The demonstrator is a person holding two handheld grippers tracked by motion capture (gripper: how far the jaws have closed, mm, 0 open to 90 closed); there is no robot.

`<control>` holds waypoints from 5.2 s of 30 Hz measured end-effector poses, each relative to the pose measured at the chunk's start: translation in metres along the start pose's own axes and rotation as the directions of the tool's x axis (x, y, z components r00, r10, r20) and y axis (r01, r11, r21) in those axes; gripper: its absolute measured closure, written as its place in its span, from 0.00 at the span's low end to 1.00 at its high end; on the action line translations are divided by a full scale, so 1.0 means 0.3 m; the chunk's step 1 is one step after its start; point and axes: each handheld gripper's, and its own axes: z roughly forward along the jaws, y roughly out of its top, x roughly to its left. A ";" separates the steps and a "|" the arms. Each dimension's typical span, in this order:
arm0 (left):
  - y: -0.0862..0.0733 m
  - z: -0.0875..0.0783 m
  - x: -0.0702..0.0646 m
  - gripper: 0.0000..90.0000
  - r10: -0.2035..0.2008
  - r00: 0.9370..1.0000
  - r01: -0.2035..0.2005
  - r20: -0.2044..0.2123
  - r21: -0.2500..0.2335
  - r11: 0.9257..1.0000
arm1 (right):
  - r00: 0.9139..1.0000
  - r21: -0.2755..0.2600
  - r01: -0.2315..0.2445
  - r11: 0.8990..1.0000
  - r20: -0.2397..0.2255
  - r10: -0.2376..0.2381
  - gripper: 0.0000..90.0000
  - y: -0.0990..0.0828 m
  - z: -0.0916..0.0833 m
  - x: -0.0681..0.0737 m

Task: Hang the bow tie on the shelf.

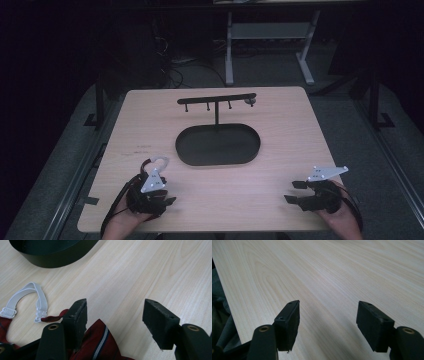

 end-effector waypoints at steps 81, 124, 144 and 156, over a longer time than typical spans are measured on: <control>0.008 0.115 0.514 0.73 -0.125 0.992 0.125 -0.014 0.230 0.965 | 1.000 -0.005 0.017 1.000 0.008 -0.017 0.39 0.017 -0.003 0.014; 0.052 0.032 0.399 0.98 -0.034 0.999 0.032 0.016 0.125 0.992 | 1.000 -0.022 0.016 1.000 0.017 -0.015 0.39 0.019 -0.012 0.013; 0.111 -0.068 0.352 0.98 -0.004 0.999 0.004 0.044 0.000 1.000 | 1.000 -0.025 0.021 0.999 0.017 -0.020 0.39 0.020 -0.011 0.011; 0.151 -0.117 0.339 0.98 -0.005 0.998 0.010 0.058 -0.087 0.996 | 1.000 -0.025 0.019 1.000 0.017 -0.019 0.39 0.020 -0.011 0.010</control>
